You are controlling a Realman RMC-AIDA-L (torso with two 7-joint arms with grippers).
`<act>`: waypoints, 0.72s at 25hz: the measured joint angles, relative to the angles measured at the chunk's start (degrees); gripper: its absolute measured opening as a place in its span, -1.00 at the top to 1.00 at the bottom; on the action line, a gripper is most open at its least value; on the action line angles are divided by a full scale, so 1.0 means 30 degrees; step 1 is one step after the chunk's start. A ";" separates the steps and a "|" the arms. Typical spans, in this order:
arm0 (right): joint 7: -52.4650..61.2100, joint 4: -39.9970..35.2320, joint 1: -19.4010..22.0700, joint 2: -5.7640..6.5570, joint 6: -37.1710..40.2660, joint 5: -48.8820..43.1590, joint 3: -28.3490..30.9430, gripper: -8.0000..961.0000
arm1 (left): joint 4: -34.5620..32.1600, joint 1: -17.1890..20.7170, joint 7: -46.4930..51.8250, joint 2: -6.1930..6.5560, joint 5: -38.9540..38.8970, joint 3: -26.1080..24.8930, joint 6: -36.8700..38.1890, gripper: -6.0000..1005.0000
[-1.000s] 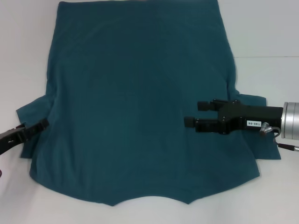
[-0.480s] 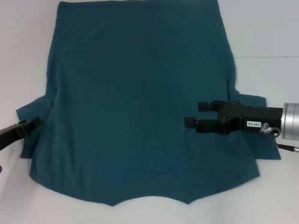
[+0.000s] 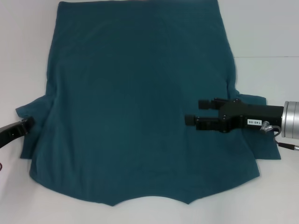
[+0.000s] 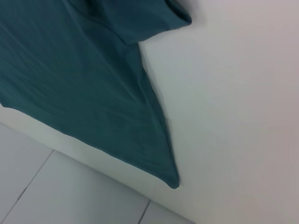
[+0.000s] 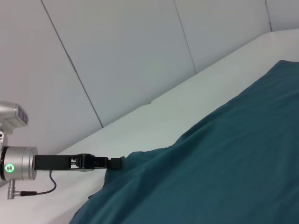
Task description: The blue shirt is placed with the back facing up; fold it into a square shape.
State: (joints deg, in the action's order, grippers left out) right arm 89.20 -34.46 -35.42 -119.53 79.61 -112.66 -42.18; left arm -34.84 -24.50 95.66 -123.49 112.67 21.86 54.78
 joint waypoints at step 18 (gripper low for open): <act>0.0222 0.0573 -0.0062 0.0000 -0.0166 0.0320 -0.0145 -0.87 | -0.0384 -0.0756 0.0048 0.0599 -0.0045 -0.0136 -0.1399 0.99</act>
State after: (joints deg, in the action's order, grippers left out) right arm 89.87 -32.74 -35.60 -119.53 79.11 -111.70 -42.62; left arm -35.99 -26.77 95.80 -121.69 112.54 21.45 50.58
